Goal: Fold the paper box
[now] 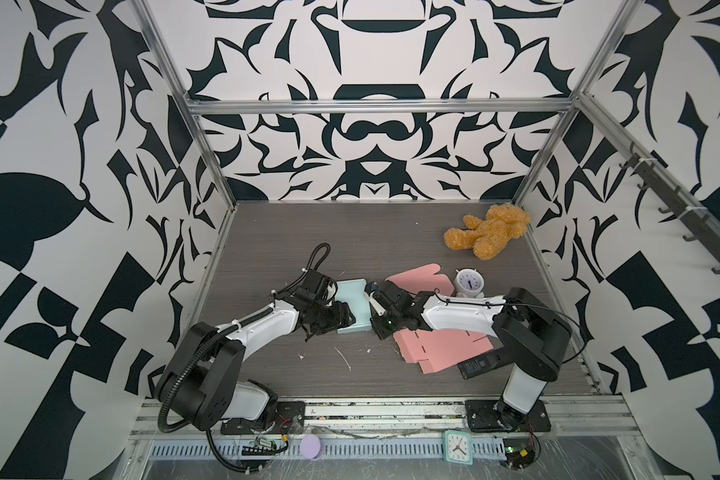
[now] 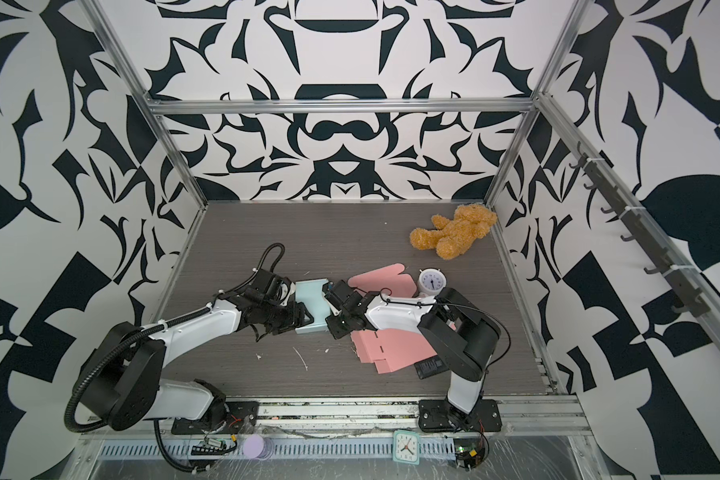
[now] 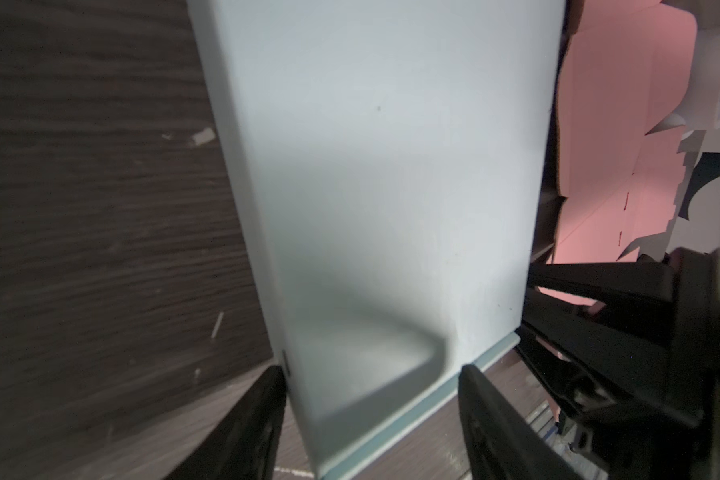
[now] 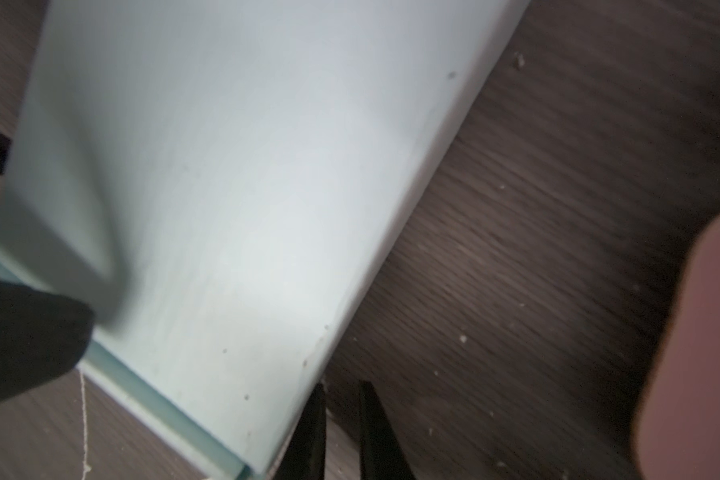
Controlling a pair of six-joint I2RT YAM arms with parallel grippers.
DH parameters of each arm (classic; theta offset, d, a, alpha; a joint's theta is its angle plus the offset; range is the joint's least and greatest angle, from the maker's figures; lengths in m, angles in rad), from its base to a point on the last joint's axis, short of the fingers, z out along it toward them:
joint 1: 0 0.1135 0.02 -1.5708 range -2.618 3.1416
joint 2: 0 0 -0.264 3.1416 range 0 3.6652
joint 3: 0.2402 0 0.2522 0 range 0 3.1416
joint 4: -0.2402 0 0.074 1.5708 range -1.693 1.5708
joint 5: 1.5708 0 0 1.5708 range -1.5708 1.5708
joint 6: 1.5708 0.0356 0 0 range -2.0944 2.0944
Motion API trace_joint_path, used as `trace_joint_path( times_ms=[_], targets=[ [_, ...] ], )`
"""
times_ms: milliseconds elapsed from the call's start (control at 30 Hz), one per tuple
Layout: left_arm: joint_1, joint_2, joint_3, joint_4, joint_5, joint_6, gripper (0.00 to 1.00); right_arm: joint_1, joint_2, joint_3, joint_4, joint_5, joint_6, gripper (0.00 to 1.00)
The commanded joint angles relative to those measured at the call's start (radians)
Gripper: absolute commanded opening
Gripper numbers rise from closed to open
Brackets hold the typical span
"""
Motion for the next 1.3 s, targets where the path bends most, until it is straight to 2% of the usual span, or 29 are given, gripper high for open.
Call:
trace_joint_path(
  times_ms=[0,200,367,467,767,1033,1267],
  targets=[
    [-0.031,-0.016,-0.024,0.064,0.075,-0.04,0.68,0.044,0.0,0.053,0.122,-0.108,0.022,0.18],
    [-0.028,-0.03,-0.04,0.053,0.06,-0.025,0.68,0.046,-0.018,-0.011,0.141,-0.095,0.021,0.18],
    [0.017,-0.019,-0.026,-0.002,0.048,0.031,0.77,-0.02,-0.067,-0.103,0.136,-0.086,0.017,0.2],
    [0.061,-0.025,-0.022,-0.022,0.062,0.054,0.77,-0.064,-0.092,-0.112,0.118,-0.08,0.001,0.23],
    [0.162,-0.02,0.071,-0.112,0.077,0.14,0.8,-0.152,-0.005,0.07,0.056,-0.09,-0.083,0.19],
    [0.211,0.136,0.229,-0.126,0.116,0.193,0.79,-0.193,0.14,0.237,0.034,-0.112,-0.121,0.17],
    [0.22,0.259,0.325,-0.108,0.121,0.192,0.78,-0.2,0.204,0.283,0.031,-0.111,-0.133,0.16]
  ],
)
